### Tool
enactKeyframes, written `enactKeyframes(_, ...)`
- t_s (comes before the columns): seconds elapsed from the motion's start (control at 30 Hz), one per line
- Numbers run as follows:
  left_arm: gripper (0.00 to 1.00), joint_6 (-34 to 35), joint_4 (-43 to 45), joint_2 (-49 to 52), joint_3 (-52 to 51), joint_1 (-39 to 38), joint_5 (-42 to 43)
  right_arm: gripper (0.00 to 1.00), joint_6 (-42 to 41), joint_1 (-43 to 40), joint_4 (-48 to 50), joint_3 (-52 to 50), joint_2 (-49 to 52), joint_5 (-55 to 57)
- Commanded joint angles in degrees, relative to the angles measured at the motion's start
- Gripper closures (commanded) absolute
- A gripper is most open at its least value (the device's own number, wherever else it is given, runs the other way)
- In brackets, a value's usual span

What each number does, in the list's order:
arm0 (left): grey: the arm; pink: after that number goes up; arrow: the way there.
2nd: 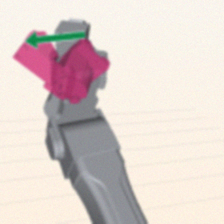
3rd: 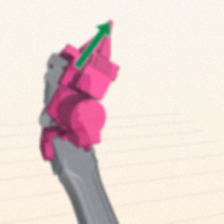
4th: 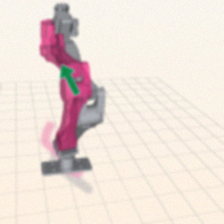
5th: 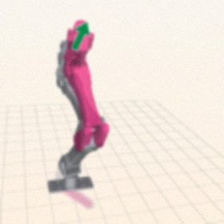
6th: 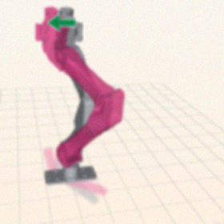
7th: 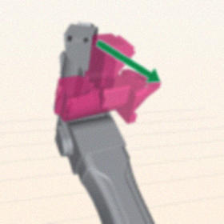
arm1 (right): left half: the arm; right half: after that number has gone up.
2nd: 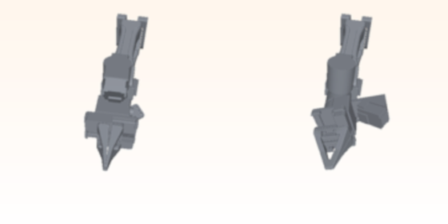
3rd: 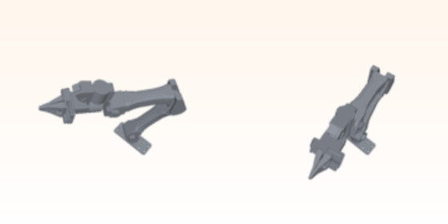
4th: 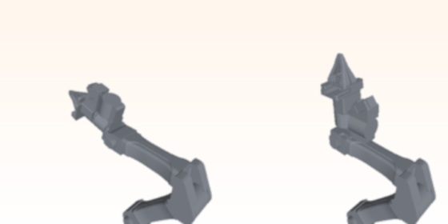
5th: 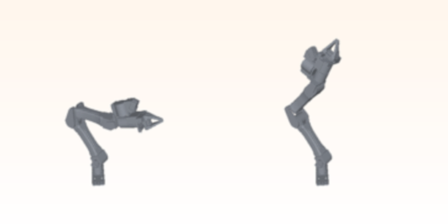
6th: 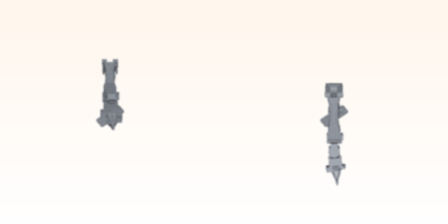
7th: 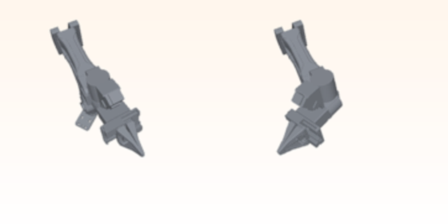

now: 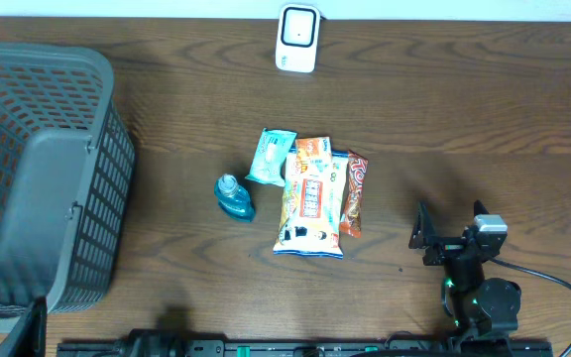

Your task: Scan the item barcode

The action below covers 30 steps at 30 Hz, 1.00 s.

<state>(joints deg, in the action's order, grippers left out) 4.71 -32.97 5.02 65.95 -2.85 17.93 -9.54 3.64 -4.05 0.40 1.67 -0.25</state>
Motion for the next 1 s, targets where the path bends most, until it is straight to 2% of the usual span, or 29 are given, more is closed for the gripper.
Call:
enactKeyframes(0.0,0.0,-0.1,3.2,0.0,-0.5,0.3,0.6,0.01,0.9,0.2,-0.2,-0.1,-0.2,0.2)
enactKeyframes(0.1,0.0,-1.8,7.3,0.0,-0.5,0.3,-1.7,0.01,0.9,0.2,-0.2,-0.1,-0.2,0.7)
enactKeyframes(0.17,0.0,-2.5,11.0,0.0,-0.5,0.3,-6.2,0.01,0.4,0.2,0.1,-0.1,-0.2,0.7)
enactKeyframes(0.27,0.0,-2.5,11.8,0.0,-0.5,0.3,-8.6,0.01,0.3,0.2,-0.2,-0.1,-0.2,-0.1)
enactKeyframes(0.37,0.0,-2.5,11.3,-0.5,-1.0,0.3,-8.5,0.01,-7.6,0.2,-0.1,-0.1,-0.2,-3.0)
enactKeyframes(0.4,0.0,-2.5,11.4,-0.9,-1.6,0.3,-8.5,0.01,-13.6,0.2,0.0,-0.1,-0.2,-3.4)
enactKeyframes(0.5,0.0,-2.5,11.5,-2.8,-3.9,0.3,-8.6,0.01,-20.8,0.2,0.2,-0.1,-0.2,-6.1)
enactKeyframes(0.7,0.0,-2.5,13.2,-4.8,-8.6,0.4,-9.0,0.01,-21.6,0.2,0.9,-0.1,-0.2,-15.4)
enactKeyframes(0.9,0.0,-2.4,15.1,-4.8,-11.9,2.7,-17.1,0.01,-21.7,0.2,1.5,-0.1,-0.2,-30.0)
enactKeyframes(0.97,0.0,-2.5,15.3,-4.8,-12.9,4.3,-17.5,0.01,-21.7,0.2,1.5,-0.1,-0.2,-33.6)
